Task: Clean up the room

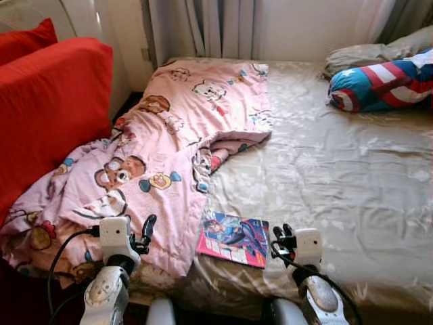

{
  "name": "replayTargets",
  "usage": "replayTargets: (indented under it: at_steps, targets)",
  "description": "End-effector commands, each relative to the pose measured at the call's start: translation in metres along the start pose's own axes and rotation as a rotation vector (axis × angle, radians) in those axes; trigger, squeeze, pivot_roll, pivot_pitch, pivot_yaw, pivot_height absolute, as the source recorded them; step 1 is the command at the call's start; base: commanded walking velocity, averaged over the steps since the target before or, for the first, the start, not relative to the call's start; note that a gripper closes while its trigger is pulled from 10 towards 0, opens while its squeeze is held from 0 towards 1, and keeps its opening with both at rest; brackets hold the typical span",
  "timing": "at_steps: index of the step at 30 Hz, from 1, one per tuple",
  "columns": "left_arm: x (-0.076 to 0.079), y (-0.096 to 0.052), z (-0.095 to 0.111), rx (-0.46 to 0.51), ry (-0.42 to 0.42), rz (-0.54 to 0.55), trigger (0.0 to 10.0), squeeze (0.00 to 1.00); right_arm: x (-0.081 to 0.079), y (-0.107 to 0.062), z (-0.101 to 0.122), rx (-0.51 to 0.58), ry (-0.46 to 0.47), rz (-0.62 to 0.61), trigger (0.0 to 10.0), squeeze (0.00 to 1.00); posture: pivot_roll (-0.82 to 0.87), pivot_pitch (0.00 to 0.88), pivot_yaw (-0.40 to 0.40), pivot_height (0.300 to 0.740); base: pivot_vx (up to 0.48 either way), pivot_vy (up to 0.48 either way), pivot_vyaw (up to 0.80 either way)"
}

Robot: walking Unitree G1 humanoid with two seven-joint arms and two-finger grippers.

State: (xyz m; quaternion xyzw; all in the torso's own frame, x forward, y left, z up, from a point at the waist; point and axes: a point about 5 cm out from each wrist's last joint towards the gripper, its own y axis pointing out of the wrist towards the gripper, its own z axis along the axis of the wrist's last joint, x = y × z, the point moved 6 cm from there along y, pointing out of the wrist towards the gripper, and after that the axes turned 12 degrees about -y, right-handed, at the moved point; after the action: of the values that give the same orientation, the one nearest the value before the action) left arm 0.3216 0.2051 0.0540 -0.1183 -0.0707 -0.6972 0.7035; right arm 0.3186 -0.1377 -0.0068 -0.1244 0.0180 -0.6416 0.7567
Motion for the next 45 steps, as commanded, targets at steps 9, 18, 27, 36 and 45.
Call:
replayTargets:
  at_steps: [9, 18, 27, 36, 45]
  targets:
    - [-0.002, -0.001, 0.0, -0.004, 0.003, 0.003, 10.0, 0.0, -0.005, -0.002, -0.004, -0.014, 0.013, 0.02, 10.0, 0.0, 0.03, 0.102, -0.001, 0.596, 0.0, 0.0, 0.0]
    - [-0.002, 0.0, 0.001, 0.0, 0.004, 0.0, 10.0, 0.0, -0.01, -0.001, -0.004, -0.012, 0.021, 0.038, 10.0, 0.0, 0.03, 0.103, -0.002, 0.596, 0.0, 0.0, 0.0]
    - [-0.003, 0.006, 0.011, 0.025, 0.012, 0.002, 10.0, 0.0, -0.013, 0.002, -0.006, -0.031, 0.024, 0.047, 10.0, 0.0, 0.03, 0.105, -0.004, 0.596, 0.0, 0.0, 0.0]
    - [-0.003, 0.024, 0.03, 0.061, 0.049, -0.017, 10.0, 0.0, -0.014, 0.014, -0.001, -0.046, 0.011, 0.047, 10.0, 0.0, 0.05, 0.141, 0.002, 0.596, 0.0, 0.0, 0.0]
    - [0.003, 0.027, 0.038, 0.088, 0.04, -0.024, 10.0, 0.0, -0.015, 0.029, 0.009, -0.058, 0.011, 0.036, 10.0, 0.0, 0.09, 0.196, -0.003, 0.596, 0.0, 0.0, 0.0]
